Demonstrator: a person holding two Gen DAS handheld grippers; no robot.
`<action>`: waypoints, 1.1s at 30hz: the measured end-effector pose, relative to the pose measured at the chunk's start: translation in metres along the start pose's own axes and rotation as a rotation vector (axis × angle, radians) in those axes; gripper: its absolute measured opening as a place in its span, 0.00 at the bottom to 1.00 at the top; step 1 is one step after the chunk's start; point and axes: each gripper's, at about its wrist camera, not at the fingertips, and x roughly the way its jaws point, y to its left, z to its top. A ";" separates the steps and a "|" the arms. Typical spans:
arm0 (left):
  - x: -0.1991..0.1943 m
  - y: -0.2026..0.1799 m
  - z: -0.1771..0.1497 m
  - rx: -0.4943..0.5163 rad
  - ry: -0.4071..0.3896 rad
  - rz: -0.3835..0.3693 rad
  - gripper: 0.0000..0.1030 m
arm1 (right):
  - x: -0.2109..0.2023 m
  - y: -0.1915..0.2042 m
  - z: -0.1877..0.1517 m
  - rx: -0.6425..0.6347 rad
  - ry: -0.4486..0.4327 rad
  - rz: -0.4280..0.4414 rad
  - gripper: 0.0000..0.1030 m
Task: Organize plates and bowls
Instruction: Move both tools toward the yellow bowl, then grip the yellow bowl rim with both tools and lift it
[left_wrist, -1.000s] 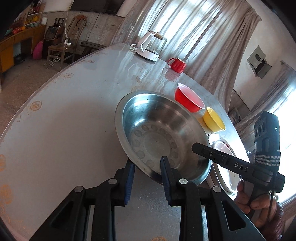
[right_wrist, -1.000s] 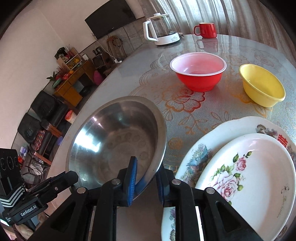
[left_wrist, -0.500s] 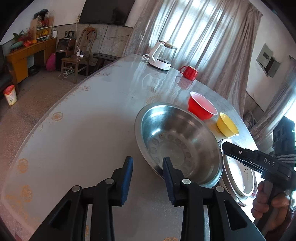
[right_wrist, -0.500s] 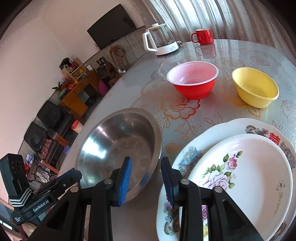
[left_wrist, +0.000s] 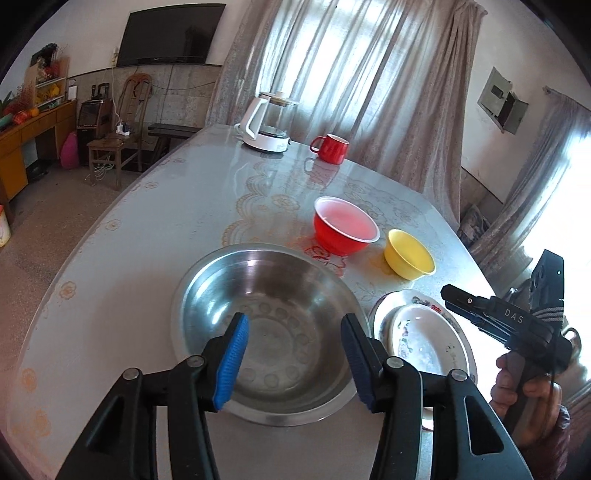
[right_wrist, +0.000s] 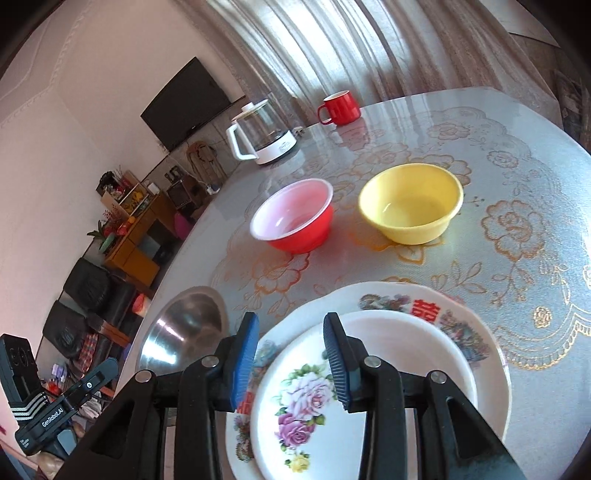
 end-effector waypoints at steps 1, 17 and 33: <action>0.004 -0.007 0.003 0.011 0.008 -0.017 0.64 | -0.003 -0.007 0.003 0.014 -0.008 -0.012 0.38; 0.100 -0.116 0.058 0.124 0.182 -0.070 0.68 | -0.002 -0.107 0.055 0.200 -0.065 -0.083 0.38; 0.201 -0.172 0.082 0.064 0.350 -0.185 0.58 | 0.047 -0.141 0.101 0.247 -0.007 -0.079 0.24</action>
